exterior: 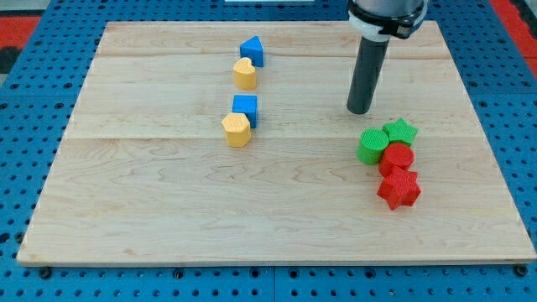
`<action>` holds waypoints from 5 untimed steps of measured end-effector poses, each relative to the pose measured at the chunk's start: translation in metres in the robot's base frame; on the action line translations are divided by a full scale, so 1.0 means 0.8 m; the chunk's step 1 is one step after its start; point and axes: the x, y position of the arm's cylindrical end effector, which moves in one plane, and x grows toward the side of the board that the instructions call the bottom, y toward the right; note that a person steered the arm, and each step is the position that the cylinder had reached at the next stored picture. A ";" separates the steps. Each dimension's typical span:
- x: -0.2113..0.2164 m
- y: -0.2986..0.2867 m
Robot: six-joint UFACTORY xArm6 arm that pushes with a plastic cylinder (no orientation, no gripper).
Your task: Push the group of blocks slightly down
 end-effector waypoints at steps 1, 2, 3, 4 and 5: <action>0.031 0.009; 0.045 0.009; 0.063 0.004; 0.030 -0.015; 0.016 0.000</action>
